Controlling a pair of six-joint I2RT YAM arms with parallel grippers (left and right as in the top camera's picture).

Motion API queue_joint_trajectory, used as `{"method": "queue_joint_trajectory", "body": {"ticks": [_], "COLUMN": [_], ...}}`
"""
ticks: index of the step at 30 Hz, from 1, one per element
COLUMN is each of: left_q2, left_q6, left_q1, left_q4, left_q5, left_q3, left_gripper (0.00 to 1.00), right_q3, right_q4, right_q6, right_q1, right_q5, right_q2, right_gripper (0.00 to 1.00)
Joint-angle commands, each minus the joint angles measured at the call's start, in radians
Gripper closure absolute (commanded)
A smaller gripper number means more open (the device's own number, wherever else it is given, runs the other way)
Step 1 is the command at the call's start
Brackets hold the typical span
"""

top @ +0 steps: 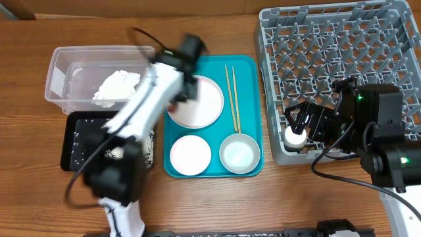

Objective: Sort waste into correct bins and load items into the dishwasher

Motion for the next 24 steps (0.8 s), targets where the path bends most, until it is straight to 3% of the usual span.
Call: {"method": "queue_joint_trajectory", "body": {"ticks": [1, 5, 6, 7, 8, 9, 10, 12, 17, 24], "left_q2": [-0.108, -0.081, -0.076, -0.069, -0.063, -0.063, -0.063, -0.072, -0.164, -0.36], "left_q6": [-0.149, -0.144, -0.125, -0.093, -0.025, 0.021, 0.05, 0.069, 0.141, 0.14], "left_q1": [0.179, 0.317, 0.34, 0.36, 0.388, 0.401, 0.407, 0.414, 0.363, 0.23], "left_q4": [-0.006, 0.016, 0.03, 0.047, 0.078, 0.089, 0.085, 0.037, -0.069, -0.162], "left_q5": [-0.13, -0.042, 0.0, 0.049, 0.14, 0.178, 0.186, 0.184, 0.238, 0.227], "left_q3": [0.038, 0.037, 0.037, 0.037, 0.037, 0.038, 0.04, 0.058, 0.104, 0.104], "left_gripper": [0.96, 0.96, 0.9, 0.71, 0.3, 0.03, 0.0, 0.05, 0.32, 0.34], "right_q3": [0.014, 0.014, 0.014, 0.014, 0.014, 0.014, 0.014, 0.014, 0.014, 0.014], "right_q4": [0.0, 0.0, 0.0, 0.0, 0.001, 0.001, 0.001, -0.003, -0.008, -0.004], "right_q6": [-0.007, -0.007, -0.007, -0.007, -0.007, -0.007, -0.007, -0.007, -0.007, -0.007], "right_q1": [0.004, 0.004, 0.004, 0.004, 0.004, 0.004, 0.004, 0.004, 0.004, 0.004], "right_q5": [0.009, 0.01, 0.01, 0.01, 0.01, 0.01, 0.01, 0.01, 0.01, 0.01], "right_q2": [-0.003, -0.003, -0.003, -0.003, -0.003, -0.003, -0.003, -0.003, -0.003, -0.003], "right_gripper": [0.0, 0.0, 0.0, 0.0, 0.0, 0.0, 0.0, 0.0, 0.0, 0.0]}}
